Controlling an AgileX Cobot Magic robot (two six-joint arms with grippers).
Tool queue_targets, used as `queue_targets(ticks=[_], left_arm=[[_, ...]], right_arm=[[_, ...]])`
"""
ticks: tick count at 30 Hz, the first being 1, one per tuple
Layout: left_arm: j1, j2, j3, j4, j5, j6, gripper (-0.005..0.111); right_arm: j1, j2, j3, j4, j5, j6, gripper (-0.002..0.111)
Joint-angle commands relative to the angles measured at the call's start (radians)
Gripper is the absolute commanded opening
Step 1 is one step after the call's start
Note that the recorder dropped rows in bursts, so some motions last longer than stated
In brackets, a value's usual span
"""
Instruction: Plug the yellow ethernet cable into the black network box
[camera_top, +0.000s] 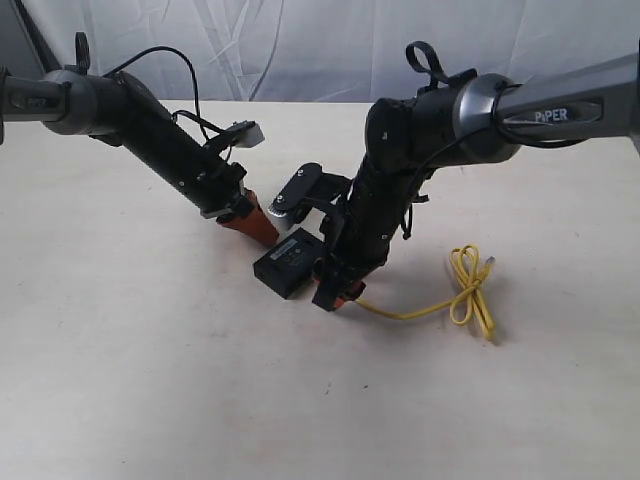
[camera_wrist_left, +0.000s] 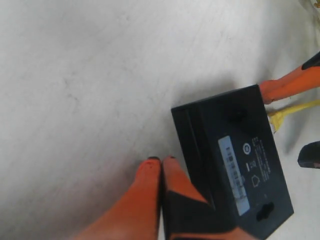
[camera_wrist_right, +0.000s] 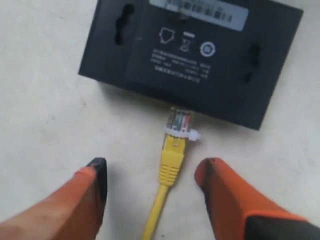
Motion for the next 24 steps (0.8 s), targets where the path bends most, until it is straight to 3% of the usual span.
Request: queue_targets(ticks=[1, 8, 9, 13, 18, 24], left_arm=[[0.002, 0.002, 0.0, -0.008, -0.003, -0.004, 0.0], [0.002, 0.002, 0.0, -0.008, -0.003, -0.004, 0.0], [0.002, 0.002, 0.0, -0.008, -0.003, -0.004, 0.0], [0.002, 0.002, 0.0, -0.008, -0.003, -0.004, 0.0], [0.002, 0.002, 0.0, -0.008, -0.003, -0.004, 0.0], [0.002, 0.002, 0.0, -0.01, 0.03, -0.004, 0.0]], right_arm=[[-0.003, 0.019, 0.002, -0.022, -0.025, -0.001, 0.055], [-0.003, 0.048, 0.002, -0.049, -0.025, -0.004, 0.051], [-0.003, 0.049, 0.002, -0.056, -0.019, -0.004, 0.045], [-0.003, 0.049, 0.002, -0.083, -0.004, 0.007, 0.0], [-0.001, 0.049, -0.018, -0.083, 0.074, 0.038, -0.001], [-0.001, 0.049, -0.151, -0.239, 0.25, 0.161, -0.001]])
